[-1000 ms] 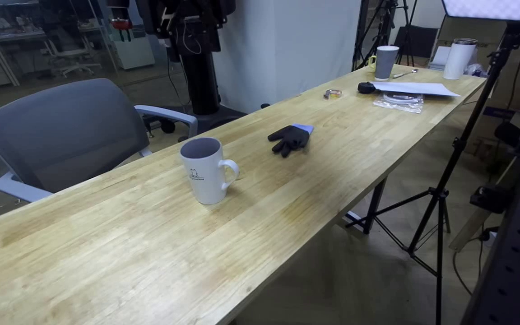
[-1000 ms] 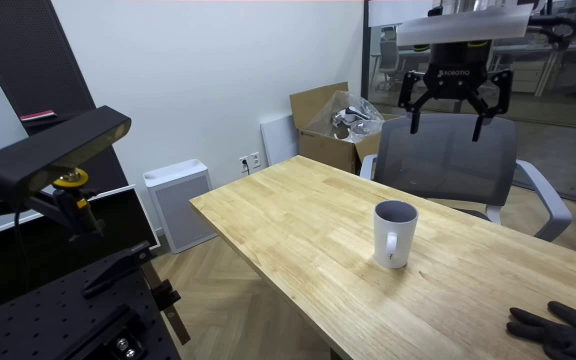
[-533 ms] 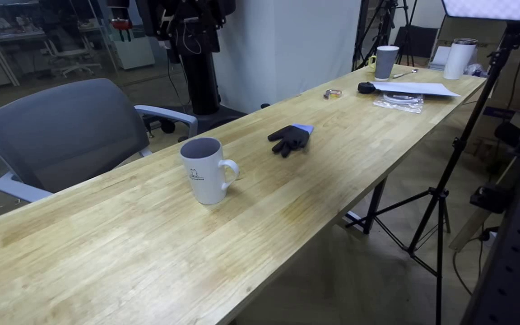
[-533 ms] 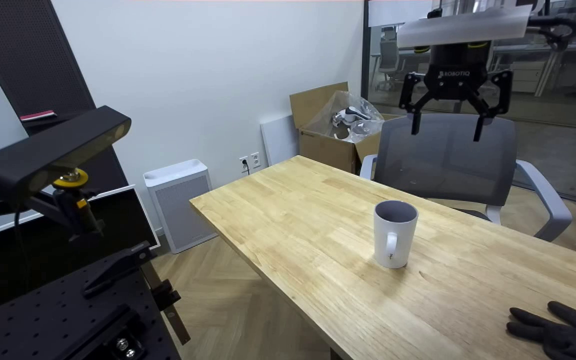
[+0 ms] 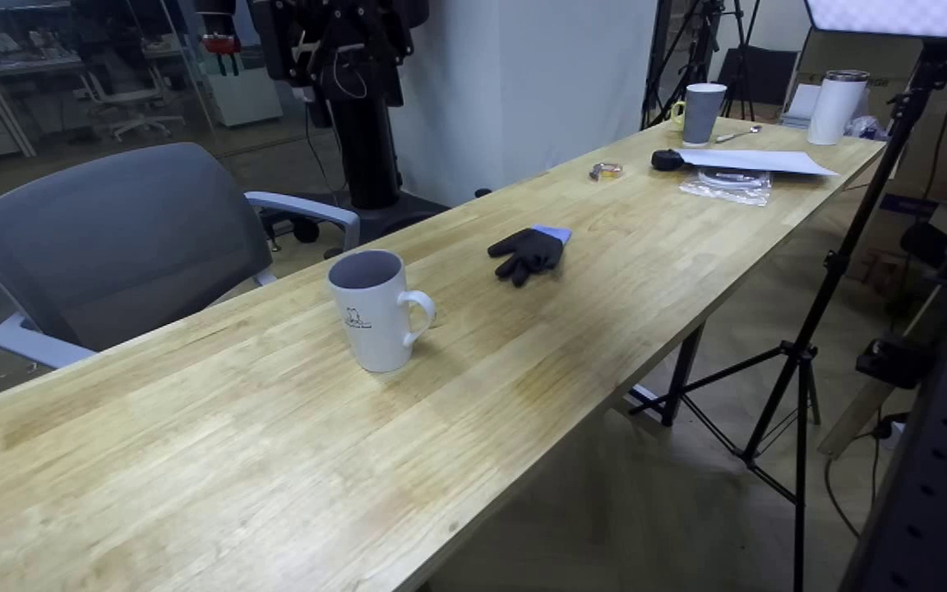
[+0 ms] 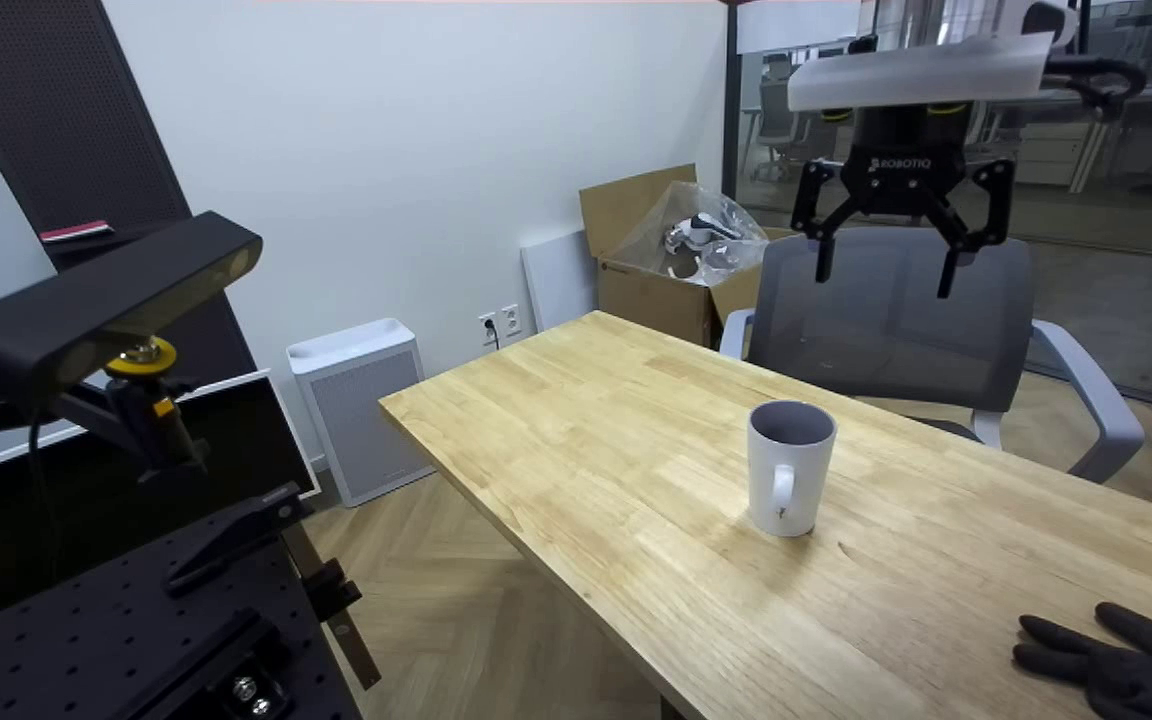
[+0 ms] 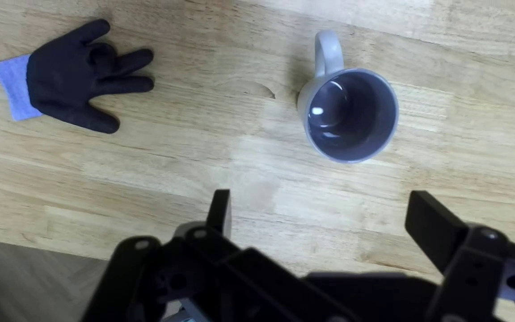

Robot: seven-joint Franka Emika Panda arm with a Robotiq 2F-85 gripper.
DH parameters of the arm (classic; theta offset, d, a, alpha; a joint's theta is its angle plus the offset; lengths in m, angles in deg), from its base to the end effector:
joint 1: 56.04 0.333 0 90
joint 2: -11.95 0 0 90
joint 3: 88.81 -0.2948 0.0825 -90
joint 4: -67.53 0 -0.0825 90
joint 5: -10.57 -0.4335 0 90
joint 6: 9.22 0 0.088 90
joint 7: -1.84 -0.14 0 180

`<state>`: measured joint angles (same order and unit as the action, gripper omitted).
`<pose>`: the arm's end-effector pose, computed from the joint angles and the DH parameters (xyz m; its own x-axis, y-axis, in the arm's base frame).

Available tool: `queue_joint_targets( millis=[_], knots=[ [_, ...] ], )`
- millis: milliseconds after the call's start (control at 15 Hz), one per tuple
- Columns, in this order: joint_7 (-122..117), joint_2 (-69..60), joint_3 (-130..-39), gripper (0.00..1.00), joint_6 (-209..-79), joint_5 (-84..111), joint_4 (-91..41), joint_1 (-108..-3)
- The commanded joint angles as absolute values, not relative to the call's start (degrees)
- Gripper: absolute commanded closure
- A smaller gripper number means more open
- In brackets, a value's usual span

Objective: Pick the cup and move it to the right on the table

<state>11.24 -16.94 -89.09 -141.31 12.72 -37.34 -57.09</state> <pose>0.6686 -0.0107 0.1685 0.9841 0.1743 -0.0331 0.1750 -0.9844 0.0196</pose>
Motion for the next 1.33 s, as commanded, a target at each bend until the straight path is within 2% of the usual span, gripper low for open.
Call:
queue_joint_targets(
  millis=[0, 1267],
  knots=[
    [10.78, -18.94, -89.5, 0.0, -142.04, 12.76, -37.44, -57.17],
    [7.58, -27.78, -89.06, 0.0, -148.8, 12.77, -36.2, -56.28]
  ],
)
